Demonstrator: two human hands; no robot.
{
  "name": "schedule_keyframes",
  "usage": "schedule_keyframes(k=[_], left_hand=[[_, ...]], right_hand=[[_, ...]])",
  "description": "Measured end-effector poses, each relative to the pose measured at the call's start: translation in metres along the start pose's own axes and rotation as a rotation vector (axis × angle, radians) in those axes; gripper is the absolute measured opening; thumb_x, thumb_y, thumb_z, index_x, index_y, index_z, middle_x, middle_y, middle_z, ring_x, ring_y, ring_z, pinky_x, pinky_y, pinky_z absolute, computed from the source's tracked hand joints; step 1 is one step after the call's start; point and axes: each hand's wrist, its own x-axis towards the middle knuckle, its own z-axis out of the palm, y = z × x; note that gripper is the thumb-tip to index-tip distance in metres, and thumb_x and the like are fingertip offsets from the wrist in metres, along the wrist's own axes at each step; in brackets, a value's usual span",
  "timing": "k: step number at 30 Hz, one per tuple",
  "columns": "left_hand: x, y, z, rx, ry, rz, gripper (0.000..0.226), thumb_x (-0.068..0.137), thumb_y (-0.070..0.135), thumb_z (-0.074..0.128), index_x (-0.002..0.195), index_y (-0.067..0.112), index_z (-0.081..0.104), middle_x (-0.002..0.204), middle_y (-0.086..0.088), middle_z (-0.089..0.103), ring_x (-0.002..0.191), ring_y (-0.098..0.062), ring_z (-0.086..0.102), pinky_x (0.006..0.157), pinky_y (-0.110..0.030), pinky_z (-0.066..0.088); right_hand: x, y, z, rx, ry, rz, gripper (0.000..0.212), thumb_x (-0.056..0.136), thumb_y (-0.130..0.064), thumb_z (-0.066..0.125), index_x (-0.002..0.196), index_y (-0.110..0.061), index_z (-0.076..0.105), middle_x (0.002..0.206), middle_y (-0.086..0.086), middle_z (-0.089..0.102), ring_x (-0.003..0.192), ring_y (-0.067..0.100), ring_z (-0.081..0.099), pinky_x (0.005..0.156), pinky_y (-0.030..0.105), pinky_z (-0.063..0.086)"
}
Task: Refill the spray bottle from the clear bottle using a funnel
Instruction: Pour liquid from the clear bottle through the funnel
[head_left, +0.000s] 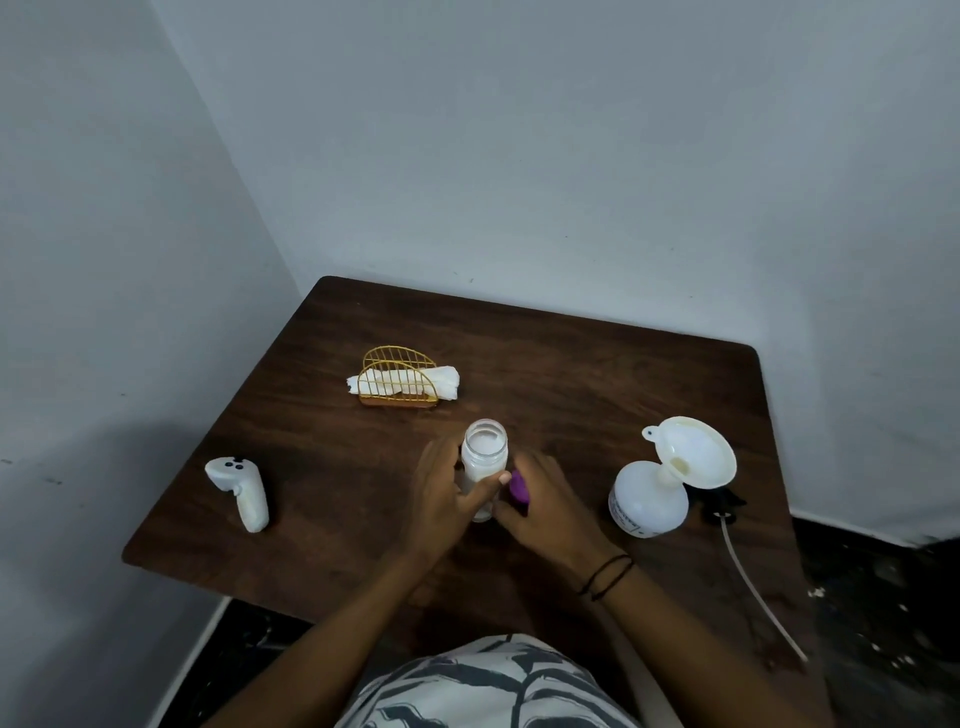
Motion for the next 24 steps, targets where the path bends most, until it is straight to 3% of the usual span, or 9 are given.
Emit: schedule_keyframes(k=[3, 5, 9, 13, 16, 18, 20, 22, 24], left_hand=[[0.003, 0.021, 0.001, -0.065, 0.016, 0.054, 0.05, 0.073, 0.06, 0.073, 0.113, 0.039, 0.053, 0.108, 0.028, 0.057, 0.105, 0.002, 0.055, 0.086, -0.008, 0.041], [0.005, 0.037, 0.002, -0.099, 0.023, 0.105, 0.048, 0.074, 0.059, 0.074, 0.112, 0.04, 0.052, 0.107, 0.028, 0.058, 0.103, 0.004, 0.056, 0.085, -0.008, 0.042], [0.008, 0.067, 0.014, -0.203, -0.025, 0.196, 0.055, 0.075, 0.057, 0.074, 0.117, 0.026, 0.059, 0.112, 0.011, 0.066, 0.106, -0.008, 0.062, 0.087, -0.021, 0.051], [0.006, 0.093, 0.032, -0.295, -0.09, 0.266, 0.053, 0.075, 0.059, 0.074, 0.115, 0.027, 0.061, 0.111, 0.009, 0.067, 0.104, -0.015, 0.065, 0.085, -0.028, 0.054], [0.004, 0.109, 0.047, -0.372, -0.186, 0.291, 0.051, 0.075, 0.061, 0.074, 0.116, 0.033, 0.06, 0.111, 0.013, 0.067, 0.103, -0.014, 0.065, 0.085, -0.026, 0.053], [0.006, 0.115, 0.055, -0.375, -0.267, 0.316, 0.052, 0.076, 0.063, 0.071, 0.118, 0.033, 0.06, 0.111, 0.017, 0.066, 0.103, -0.011, 0.064, 0.085, -0.02, 0.05], [0.008, 0.121, 0.065, -0.377, -0.371, 0.358, 0.055, 0.077, 0.062, 0.071, 0.119, 0.027, 0.061, 0.11, 0.014, 0.066, 0.102, -0.012, 0.064, 0.083, -0.022, 0.051], [0.011, 0.124, 0.076, -0.368, -0.416, 0.429, 0.059, 0.079, 0.063, 0.067, 0.114, 0.016, 0.063, 0.105, 0.006, 0.067, 0.094, -0.015, 0.064, 0.079, -0.027, 0.051], [0.015, 0.123, 0.084, -0.362, -0.409, 0.438, 0.057, 0.08, 0.06, 0.065, 0.111, 0.013, 0.066, 0.1, 0.007, 0.067, 0.089, -0.013, 0.064, 0.075, -0.024, 0.05]], right_hand=[[-0.009, -0.005, 0.0, 0.071, 0.128, 0.019, 0.047, 0.084, -0.06, 0.061, 0.125, -0.046, 0.042, 0.121, -0.03, 0.047, 0.112, -0.009, 0.046, 0.087, 0.022, 0.05], [-0.015, -0.01, -0.004, 0.106, 0.228, 0.037, 0.054, 0.084, -0.06, 0.062, 0.131, -0.049, 0.038, 0.124, -0.031, 0.047, 0.115, -0.011, 0.047, 0.09, 0.018, 0.049], [-0.035, -0.022, -0.029, 0.175, 0.452, -0.038, 0.056, 0.089, -0.055, 0.061, 0.138, -0.052, 0.035, 0.133, -0.042, 0.043, 0.123, -0.009, 0.05, 0.095, 0.005, 0.042], [-0.059, -0.031, -0.056, 0.21, 0.625, -0.032, 0.054, 0.087, -0.048, 0.067, 0.135, -0.044, 0.043, 0.128, -0.035, 0.052, 0.117, -0.003, 0.057, 0.093, 0.009, 0.044], [-0.079, -0.031, -0.074, 0.176, 0.702, 0.004, 0.053, 0.083, -0.036, 0.072, 0.132, -0.034, 0.05, 0.127, -0.031, 0.055, 0.118, -0.003, 0.056, 0.096, 0.009, 0.043], [-0.091, -0.026, -0.084, 0.141, 0.712, 0.059, 0.055, 0.08, -0.034, 0.075, 0.13, -0.02, 0.057, 0.129, -0.015, 0.061, 0.119, 0.005, 0.059, 0.097, 0.016, 0.047], [-0.103, -0.018, -0.092, 0.107, 0.721, 0.114, 0.059, 0.076, -0.028, 0.08, 0.128, -0.008, 0.061, 0.126, -0.002, 0.065, 0.114, 0.013, 0.063, 0.094, 0.019, 0.05], [-0.116, -0.012, -0.099, 0.07, 0.74, 0.155, 0.06, 0.073, -0.021, 0.085, 0.127, -0.007, 0.062, 0.121, -0.005, 0.064, 0.109, 0.013, 0.064, 0.09, 0.012, 0.047], [-0.126, -0.006, -0.107, 0.038, 0.755, 0.195, 0.061, 0.072, -0.022, 0.088, 0.126, -0.009, 0.063, 0.118, -0.005, 0.066, 0.106, 0.012, 0.064, 0.089, 0.016, 0.05]])
